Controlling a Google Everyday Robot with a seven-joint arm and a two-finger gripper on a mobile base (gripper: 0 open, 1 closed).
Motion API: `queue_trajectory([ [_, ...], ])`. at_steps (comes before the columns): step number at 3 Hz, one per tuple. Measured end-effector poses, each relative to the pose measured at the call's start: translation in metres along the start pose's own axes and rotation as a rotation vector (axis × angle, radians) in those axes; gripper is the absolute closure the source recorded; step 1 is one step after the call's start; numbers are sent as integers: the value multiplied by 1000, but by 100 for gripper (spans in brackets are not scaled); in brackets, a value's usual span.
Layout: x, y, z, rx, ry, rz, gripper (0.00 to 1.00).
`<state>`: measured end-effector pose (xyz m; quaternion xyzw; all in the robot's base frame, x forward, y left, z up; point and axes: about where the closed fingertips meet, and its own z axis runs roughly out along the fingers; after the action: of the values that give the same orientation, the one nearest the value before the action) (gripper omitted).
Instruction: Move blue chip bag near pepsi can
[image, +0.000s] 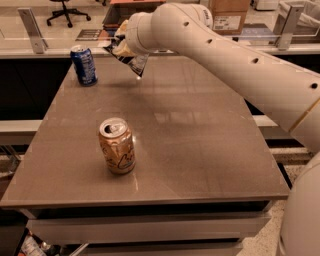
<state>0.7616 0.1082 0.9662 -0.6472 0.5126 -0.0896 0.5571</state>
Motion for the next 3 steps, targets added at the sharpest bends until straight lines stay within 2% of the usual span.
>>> queue_trajectory([
  [3,-3,3,4,-6,-5,-2,15],
])
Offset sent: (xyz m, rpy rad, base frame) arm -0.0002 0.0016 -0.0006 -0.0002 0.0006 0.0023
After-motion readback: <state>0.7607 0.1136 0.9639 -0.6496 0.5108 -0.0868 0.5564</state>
